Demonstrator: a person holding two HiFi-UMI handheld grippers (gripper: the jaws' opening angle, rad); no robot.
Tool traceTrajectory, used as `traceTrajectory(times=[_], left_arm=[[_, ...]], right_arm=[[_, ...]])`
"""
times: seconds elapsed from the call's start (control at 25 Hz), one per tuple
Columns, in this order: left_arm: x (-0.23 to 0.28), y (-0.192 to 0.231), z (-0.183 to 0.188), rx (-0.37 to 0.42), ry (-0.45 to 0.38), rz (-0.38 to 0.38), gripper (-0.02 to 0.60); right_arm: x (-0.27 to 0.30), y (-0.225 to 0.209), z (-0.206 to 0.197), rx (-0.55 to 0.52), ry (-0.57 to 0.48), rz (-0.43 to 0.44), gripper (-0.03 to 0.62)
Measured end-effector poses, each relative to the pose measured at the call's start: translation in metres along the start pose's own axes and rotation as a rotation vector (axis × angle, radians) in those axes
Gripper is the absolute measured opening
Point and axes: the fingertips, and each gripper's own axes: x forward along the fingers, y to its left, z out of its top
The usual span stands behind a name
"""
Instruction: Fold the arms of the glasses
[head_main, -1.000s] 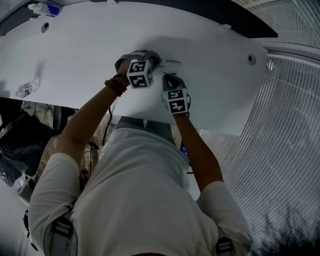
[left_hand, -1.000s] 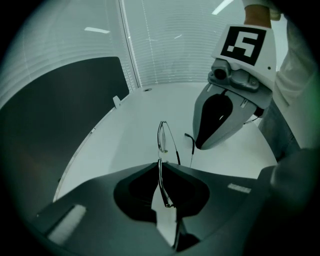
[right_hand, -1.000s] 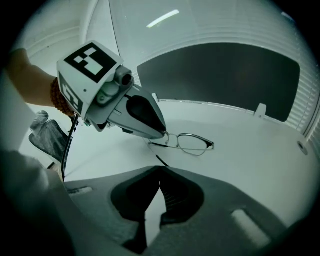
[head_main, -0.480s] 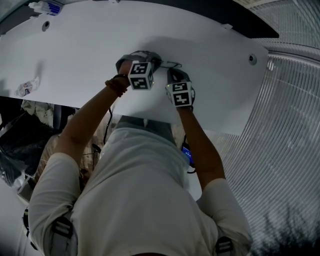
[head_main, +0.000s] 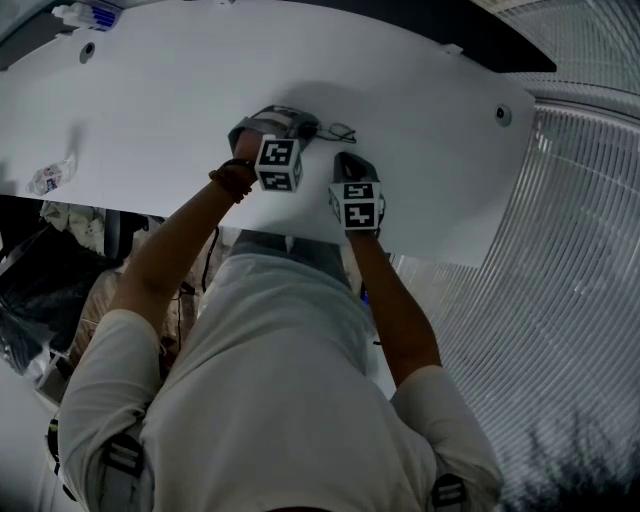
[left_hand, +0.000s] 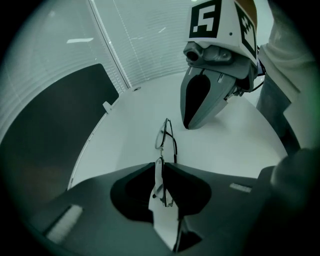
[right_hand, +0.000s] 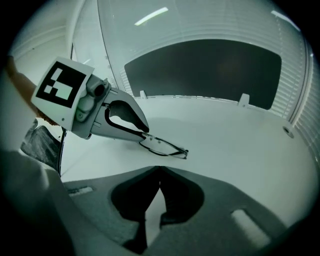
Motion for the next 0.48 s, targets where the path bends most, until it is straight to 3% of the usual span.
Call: traceTrajectory(times=[0.2,0.48], left_arm=[[0.002,-0.004,-0.003,0.009,0.004,0.023,0.075],[-0.004,-0.002,-0.002,-0.019,-0.011,0.009,0.108]], right_arm=[[-0.007,-0.001,-0.021,0.025,0.004,-0.016,0.002],[-0.024,-0.004,-0.015,0.05,-0.059,-0.017,0.002]])
